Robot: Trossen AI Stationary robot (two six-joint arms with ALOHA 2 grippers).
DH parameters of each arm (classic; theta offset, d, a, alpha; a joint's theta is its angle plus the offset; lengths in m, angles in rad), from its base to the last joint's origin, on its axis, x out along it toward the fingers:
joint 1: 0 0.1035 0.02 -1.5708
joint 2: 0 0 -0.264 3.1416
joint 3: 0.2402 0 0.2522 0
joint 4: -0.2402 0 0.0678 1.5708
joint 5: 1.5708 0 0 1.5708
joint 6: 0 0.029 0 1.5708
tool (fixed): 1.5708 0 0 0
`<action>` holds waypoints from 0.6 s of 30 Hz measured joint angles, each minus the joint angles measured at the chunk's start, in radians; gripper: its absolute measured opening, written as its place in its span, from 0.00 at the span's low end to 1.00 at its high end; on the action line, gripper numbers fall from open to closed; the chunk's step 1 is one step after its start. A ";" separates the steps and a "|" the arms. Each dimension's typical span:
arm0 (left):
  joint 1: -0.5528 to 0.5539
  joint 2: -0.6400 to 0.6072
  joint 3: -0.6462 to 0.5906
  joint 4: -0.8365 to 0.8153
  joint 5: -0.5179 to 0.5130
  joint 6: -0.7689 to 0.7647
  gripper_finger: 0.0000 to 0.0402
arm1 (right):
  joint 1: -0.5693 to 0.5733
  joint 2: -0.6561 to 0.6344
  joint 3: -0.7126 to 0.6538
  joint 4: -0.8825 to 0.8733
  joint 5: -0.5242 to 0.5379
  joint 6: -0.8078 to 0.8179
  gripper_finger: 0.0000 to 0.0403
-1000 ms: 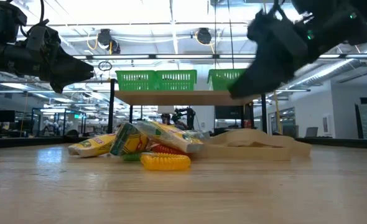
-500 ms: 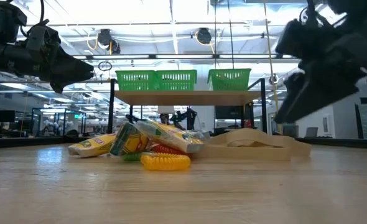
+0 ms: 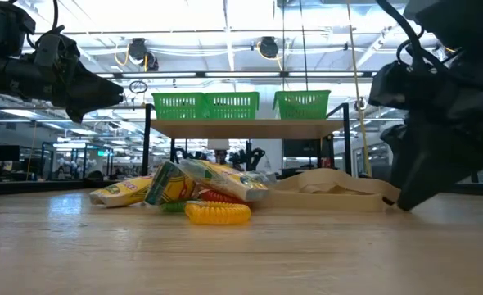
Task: Pick & Place Office Desk Supplies
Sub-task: Put the brown rubber band into the right green bin on the shelf
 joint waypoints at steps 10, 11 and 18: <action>0.000 0.000 0.000 0.000 0.000 0.000 0.40 | -0.021 -0.008 0.000 0.202 -0.301 -0.019 0.03; 0.000 0.000 0.000 -0.001 0.000 0.000 0.40 | -0.022 -0.008 0.000 0.239 -0.327 -0.009 0.03; 0.000 0.000 0.000 0.000 0.000 0.000 0.40 | -0.034 -0.068 0.000 0.540 -0.471 -0.090 0.01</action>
